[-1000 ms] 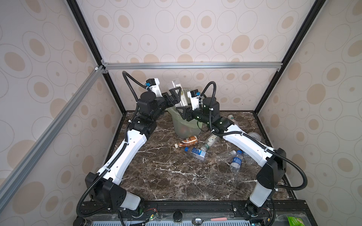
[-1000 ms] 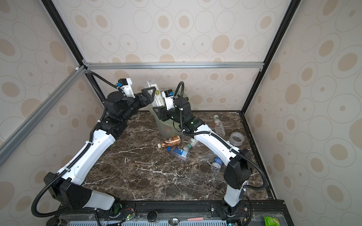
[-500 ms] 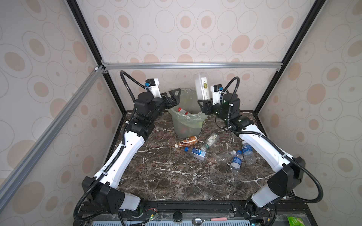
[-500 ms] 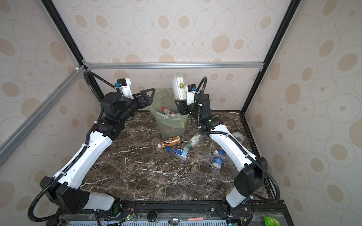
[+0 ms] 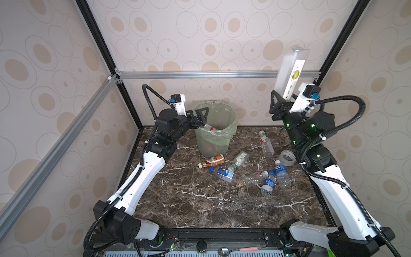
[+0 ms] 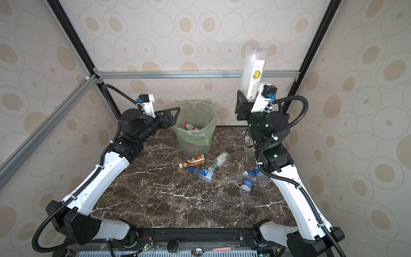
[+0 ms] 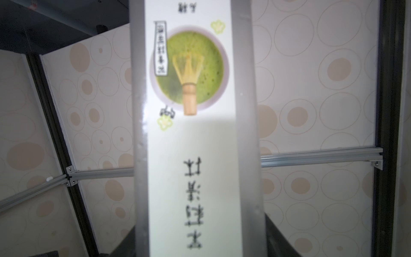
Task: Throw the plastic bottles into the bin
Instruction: 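Raise the frosted bottle with the right gripper while the left gripper releases it, then open the right gripper over the bag to drop the frosted bottle, then lower both grippers from the bin toward the blue-capped Fiji bottle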
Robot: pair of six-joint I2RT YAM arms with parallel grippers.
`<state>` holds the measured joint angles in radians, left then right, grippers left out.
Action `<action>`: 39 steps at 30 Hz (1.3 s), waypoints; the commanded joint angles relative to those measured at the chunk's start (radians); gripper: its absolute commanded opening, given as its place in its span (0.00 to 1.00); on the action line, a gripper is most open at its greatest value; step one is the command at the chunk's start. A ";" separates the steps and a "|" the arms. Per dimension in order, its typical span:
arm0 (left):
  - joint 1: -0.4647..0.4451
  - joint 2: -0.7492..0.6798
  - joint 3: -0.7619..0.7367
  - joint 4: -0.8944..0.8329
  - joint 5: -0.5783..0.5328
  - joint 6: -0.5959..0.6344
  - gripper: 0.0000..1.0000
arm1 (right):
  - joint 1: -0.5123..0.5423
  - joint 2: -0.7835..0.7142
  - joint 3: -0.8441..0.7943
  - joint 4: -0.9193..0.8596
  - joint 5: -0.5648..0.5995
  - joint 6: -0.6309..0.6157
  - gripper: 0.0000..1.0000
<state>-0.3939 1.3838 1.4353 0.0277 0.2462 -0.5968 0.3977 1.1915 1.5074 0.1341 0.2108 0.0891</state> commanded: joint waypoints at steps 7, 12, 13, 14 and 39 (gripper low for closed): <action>-0.004 -0.063 -0.044 0.030 -0.003 0.013 0.99 | 0.010 0.375 0.305 -0.306 -0.261 0.147 0.49; -0.005 -0.078 -0.037 -0.020 -0.020 0.036 0.99 | 0.068 0.502 0.384 -0.434 -0.304 0.134 0.84; -0.004 -0.082 -0.039 -0.027 -0.026 0.040 0.99 | 0.074 0.491 0.368 -0.418 -0.286 0.131 0.90; -0.003 -0.088 -0.042 -0.031 -0.034 0.044 0.99 | 0.078 0.479 0.358 -0.404 -0.275 0.130 0.95; -0.006 -0.107 -0.119 -0.048 -0.030 0.021 0.99 | 0.078 0.335 0.267 -0.402 -0.189 0.066 1.00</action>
<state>-0.3939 1.3033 1.3193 -0.0036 0.2188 -0.5793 0.4759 1.5707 1.7927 -0.2825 0.0078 0.1722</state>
